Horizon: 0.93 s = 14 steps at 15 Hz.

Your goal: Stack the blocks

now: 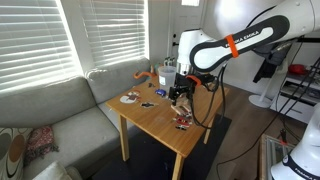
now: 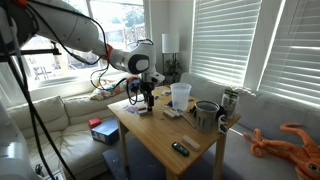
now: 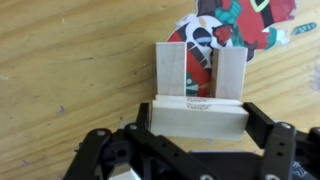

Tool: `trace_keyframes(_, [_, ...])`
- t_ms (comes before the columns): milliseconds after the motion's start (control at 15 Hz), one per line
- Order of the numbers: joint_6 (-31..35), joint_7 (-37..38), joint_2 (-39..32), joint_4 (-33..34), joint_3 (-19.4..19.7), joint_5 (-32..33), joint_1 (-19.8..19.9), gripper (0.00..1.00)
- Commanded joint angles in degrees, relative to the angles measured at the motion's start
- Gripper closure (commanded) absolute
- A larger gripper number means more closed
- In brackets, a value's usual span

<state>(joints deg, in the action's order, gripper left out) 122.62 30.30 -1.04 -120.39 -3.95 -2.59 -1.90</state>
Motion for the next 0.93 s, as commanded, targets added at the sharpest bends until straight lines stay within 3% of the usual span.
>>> trace_keyframes(0, [-0.7, 0.4, -1.0, 1.5, 0.3, 0.0, -0.7, 0.08])
trace_keyframes(200, [-0.8, 0.4, -1.1, 1.6, 0.3, 0.0, -0.7, 0.08])
trace_keyframes(467, [-0.7, 0.4, -1.1, 1.6, 0.3, -0.1, -0.7, 0.39])
trace_keyframes(867, [-0.3, -1.3, -0.2, 1.0, 0.3, 0.7, -0.7, 0.39])
